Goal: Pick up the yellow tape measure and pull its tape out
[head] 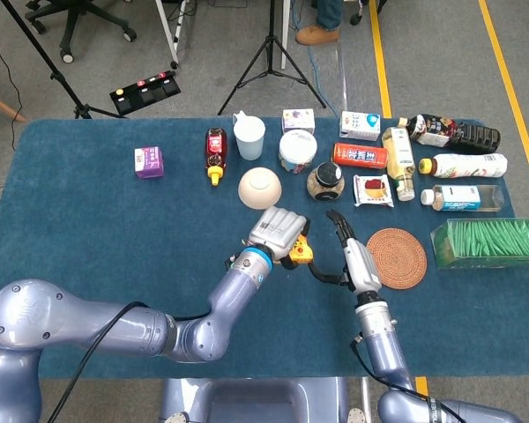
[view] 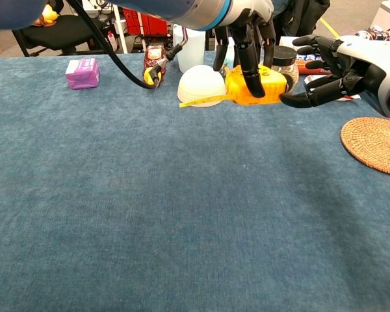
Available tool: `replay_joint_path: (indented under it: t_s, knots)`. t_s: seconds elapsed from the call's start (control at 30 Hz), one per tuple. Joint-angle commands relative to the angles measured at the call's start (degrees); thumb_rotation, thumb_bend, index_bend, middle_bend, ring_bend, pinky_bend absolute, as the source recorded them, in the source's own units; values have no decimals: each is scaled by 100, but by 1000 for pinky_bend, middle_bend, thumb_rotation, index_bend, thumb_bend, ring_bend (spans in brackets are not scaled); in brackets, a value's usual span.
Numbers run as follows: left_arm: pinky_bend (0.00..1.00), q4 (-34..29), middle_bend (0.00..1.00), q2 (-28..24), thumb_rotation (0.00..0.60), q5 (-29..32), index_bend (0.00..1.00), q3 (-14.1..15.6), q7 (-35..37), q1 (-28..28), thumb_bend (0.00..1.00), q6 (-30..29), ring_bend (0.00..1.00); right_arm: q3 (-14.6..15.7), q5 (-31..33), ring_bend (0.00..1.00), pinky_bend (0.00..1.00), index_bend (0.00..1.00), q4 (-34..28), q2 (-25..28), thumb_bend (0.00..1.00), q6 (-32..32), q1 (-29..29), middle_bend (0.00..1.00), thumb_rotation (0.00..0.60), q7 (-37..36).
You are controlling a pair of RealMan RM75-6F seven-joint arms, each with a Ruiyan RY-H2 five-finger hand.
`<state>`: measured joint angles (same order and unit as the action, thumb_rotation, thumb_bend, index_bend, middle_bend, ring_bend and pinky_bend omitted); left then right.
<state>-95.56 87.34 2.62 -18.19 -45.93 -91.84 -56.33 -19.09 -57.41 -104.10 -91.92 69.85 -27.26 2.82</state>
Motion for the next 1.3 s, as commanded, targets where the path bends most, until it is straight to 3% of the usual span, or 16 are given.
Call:
replay_joint_path:
  t_s: [0.03, 0.4, 1.3]
  knots:
    - [555, -20, 450, -29, 600, 25, 631, -4, -19, 13, 358, 32, 440, -2, 14, 44, 132, 0, 17, -1, 308, -11, -7, 25, 600, -5]
    - [555, -56, 450, -87, 600, 78, 631, 14, -98, 36, 357, 79, 440, -16, 74, 44, 131, 0, 84, -26, 328, -40, -56, 26, 600, 14]
    - [555, -91, 450, -183, 600, 184, 631, 54, -207, 61, 357, 110, 440, -38, 163, 63, 131, 0, 197, -45, 625, 8, -78, 47, 600, 32]
